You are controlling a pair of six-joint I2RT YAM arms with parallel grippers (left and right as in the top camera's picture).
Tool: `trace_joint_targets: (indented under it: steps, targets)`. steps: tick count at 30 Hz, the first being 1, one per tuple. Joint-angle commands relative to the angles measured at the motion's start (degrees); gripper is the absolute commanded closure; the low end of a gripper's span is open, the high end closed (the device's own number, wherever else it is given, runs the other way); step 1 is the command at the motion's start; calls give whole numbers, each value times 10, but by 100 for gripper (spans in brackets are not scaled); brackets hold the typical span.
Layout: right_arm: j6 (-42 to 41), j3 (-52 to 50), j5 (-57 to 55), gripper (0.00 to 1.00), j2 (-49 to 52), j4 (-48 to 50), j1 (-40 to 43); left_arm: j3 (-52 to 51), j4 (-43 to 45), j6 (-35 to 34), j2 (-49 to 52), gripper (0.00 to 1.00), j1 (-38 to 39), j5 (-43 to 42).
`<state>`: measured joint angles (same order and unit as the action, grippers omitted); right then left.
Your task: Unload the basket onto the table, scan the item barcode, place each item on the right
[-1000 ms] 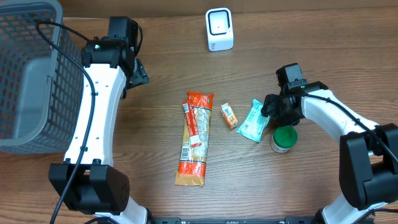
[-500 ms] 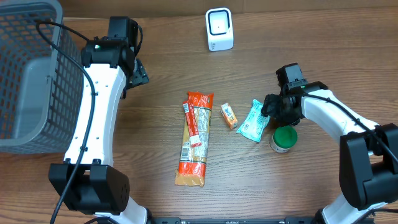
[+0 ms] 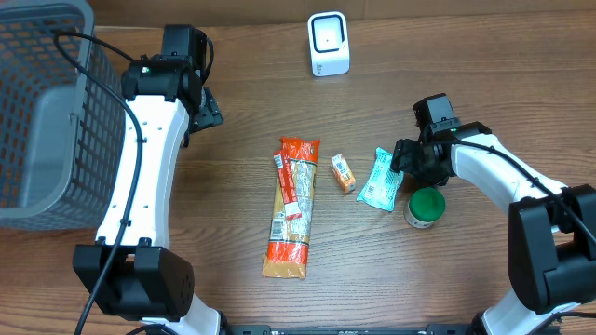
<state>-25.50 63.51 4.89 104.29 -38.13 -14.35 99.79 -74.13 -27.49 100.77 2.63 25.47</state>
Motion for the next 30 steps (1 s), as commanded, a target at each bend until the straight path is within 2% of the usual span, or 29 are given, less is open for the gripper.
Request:
trace_joint_targets:
  steps: [1,30]
  targets:
    - [-2,-5,-8,28,-16,4,-2,7,0,-2,-4,0,4,-1]
    - [-2,-5,-8,27,-16,17,-2,7,0,-2,-4,0,4,-1]
